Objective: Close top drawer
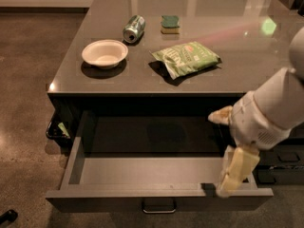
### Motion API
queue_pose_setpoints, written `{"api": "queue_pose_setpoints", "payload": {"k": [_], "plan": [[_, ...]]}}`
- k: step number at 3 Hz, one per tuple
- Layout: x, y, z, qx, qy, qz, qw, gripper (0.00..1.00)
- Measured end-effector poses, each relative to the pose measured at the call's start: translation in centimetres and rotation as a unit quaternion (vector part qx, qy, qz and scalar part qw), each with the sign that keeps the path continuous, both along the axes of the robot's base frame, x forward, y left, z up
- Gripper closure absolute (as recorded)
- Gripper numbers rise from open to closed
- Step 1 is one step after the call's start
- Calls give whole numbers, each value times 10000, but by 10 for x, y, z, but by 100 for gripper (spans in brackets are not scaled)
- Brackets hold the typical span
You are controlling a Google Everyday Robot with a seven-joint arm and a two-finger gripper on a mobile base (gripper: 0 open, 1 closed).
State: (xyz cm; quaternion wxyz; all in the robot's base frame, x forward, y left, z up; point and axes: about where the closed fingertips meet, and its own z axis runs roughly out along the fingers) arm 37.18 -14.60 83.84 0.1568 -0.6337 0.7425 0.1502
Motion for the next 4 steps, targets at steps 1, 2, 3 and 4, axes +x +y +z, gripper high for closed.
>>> {"api": "queue_pose_setpoints", "payload": {"k": [1, 2, 3, 4], "plan": [[-34, 14, -33, 181, 302, 65, 9994, 0], [-69, 28, -58, 424, 609, 214, 9970, 0], [-90, 38, -78, 598, 964, 385, 9928, 0], [-90, 38, -78, 598, 965, 385, 9928, 0]]}}
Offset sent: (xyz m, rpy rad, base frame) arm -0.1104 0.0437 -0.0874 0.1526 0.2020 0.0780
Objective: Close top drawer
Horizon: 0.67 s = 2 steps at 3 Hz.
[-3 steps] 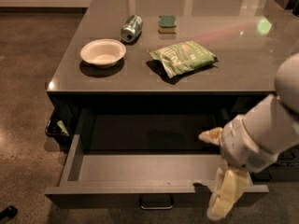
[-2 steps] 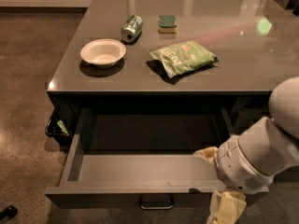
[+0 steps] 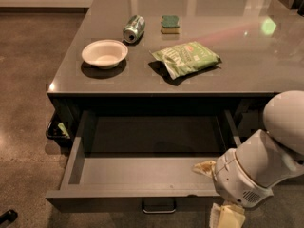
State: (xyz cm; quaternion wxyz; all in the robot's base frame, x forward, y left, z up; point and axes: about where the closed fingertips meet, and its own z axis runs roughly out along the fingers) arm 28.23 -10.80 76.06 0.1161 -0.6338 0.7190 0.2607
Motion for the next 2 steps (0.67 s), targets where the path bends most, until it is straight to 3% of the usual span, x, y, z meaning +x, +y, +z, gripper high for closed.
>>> {"api": "queue_pose_setpoints", "payload": {"k": [2], "plan": [[-18, 15, -67, 408, 520, 122, 9977, 0]]}}
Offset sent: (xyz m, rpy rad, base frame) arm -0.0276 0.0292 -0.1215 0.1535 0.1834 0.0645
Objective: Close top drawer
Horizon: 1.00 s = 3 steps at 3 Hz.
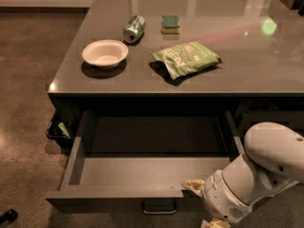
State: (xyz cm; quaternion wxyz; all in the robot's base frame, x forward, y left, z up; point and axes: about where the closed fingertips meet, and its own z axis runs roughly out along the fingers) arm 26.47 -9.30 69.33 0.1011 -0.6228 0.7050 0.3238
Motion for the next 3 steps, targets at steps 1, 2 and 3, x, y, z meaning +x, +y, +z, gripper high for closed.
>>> {"api": "queue_pose_setpoints", "payload": {"k": [1, 2, 3], "plan": [[0, -1, 7, -26, -68, -11, 10000, 0], [-8, -10, 23, -142, -158, -138, 9997, 0], [-27, -16, 5, -43, 149, -251, 9996, 0]]}}
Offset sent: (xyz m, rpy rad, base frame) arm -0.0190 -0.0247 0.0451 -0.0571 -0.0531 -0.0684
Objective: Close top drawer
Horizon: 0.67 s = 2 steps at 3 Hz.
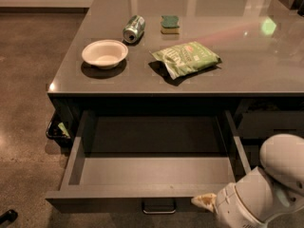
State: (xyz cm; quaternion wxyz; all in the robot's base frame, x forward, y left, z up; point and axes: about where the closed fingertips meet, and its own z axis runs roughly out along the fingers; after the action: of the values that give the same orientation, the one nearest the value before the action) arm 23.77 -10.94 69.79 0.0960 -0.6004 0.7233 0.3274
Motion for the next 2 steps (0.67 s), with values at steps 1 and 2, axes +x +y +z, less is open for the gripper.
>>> {"api": "queue_pose_setpoints", "payload": {"k": [1, 2], "plan": [[-9, 1, -37, 197, 333, 38, 9992, 0], [-5, 4, -78, 393, 517, 113, 9978, 0]]}}
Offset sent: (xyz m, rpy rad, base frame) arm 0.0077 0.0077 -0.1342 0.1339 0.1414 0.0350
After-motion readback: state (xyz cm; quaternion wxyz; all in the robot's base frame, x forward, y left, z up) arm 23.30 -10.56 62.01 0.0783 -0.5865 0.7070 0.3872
